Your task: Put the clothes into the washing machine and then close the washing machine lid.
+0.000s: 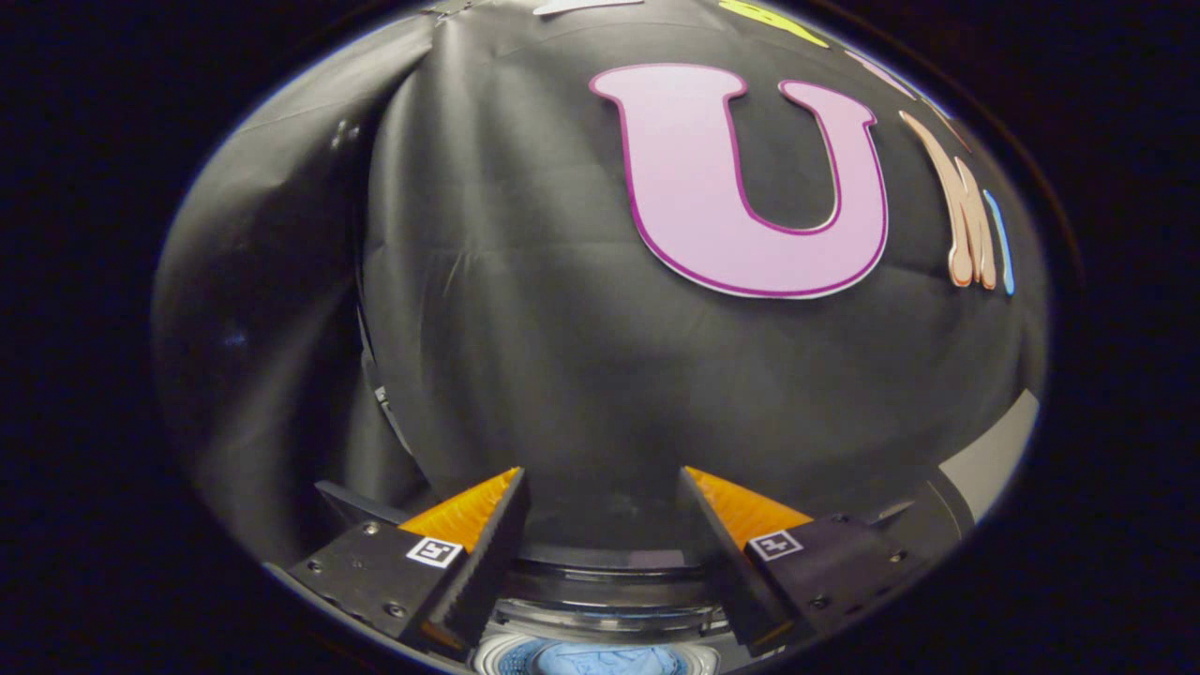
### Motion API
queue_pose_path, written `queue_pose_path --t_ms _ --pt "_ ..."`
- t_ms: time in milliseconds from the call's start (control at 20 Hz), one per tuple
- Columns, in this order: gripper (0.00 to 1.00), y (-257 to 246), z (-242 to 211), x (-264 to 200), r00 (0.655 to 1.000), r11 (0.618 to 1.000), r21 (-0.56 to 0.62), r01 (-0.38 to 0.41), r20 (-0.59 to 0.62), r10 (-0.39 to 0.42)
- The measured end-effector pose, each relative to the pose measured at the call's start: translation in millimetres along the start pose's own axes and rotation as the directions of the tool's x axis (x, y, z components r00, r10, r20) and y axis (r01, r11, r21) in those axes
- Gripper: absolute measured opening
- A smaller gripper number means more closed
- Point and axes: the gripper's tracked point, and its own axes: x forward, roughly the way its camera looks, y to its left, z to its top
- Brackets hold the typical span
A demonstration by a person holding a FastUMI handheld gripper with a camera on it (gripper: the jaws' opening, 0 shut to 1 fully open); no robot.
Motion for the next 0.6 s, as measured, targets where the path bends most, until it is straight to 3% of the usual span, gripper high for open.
queue_pose_path --t_ms 600 --pt "0.96 0.0 0.5 0.9 0.999 0.999 -0.002 -0.038 -0.028 0.038"
